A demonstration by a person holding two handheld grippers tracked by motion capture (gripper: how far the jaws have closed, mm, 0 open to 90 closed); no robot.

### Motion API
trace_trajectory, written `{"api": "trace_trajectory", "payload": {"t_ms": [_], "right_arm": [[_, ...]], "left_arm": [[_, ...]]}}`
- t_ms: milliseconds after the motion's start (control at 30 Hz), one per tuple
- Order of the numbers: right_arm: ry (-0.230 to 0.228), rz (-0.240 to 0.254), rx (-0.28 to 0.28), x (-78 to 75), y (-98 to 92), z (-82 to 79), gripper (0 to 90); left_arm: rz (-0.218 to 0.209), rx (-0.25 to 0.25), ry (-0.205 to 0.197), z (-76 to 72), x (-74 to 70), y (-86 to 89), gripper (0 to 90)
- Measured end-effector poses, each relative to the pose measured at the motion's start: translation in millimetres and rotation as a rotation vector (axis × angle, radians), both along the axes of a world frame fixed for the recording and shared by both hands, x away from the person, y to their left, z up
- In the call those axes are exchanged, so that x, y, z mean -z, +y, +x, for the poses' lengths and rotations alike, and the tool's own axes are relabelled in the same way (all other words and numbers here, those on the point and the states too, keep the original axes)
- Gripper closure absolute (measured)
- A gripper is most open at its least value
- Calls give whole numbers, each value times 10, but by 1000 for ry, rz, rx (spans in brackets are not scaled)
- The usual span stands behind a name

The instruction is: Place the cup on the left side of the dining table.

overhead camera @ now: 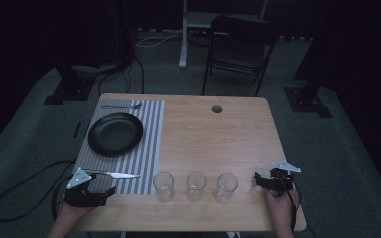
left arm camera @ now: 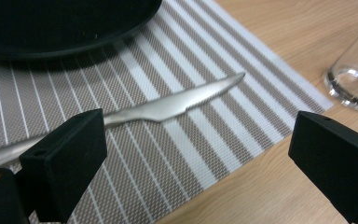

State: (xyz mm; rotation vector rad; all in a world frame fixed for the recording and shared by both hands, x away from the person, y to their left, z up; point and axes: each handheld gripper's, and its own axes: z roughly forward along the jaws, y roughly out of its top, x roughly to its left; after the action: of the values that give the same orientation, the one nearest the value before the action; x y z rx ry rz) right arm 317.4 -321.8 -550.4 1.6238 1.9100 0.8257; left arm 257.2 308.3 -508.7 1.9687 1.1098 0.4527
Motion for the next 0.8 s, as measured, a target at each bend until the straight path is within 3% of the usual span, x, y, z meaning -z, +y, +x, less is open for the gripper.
{"api": "trace_trajectory", "payload": {"t_ms": [533, 800], "right_arm": [[0, 0, 0, 0, 0, 0, 119], [1, 1, 1, 0, 1, 0, 120]], "left_arm": [[-26, 116, -51, -34, -278, -275, 58], [-14, 171, -74, -54, -415, -451, 59]]}}
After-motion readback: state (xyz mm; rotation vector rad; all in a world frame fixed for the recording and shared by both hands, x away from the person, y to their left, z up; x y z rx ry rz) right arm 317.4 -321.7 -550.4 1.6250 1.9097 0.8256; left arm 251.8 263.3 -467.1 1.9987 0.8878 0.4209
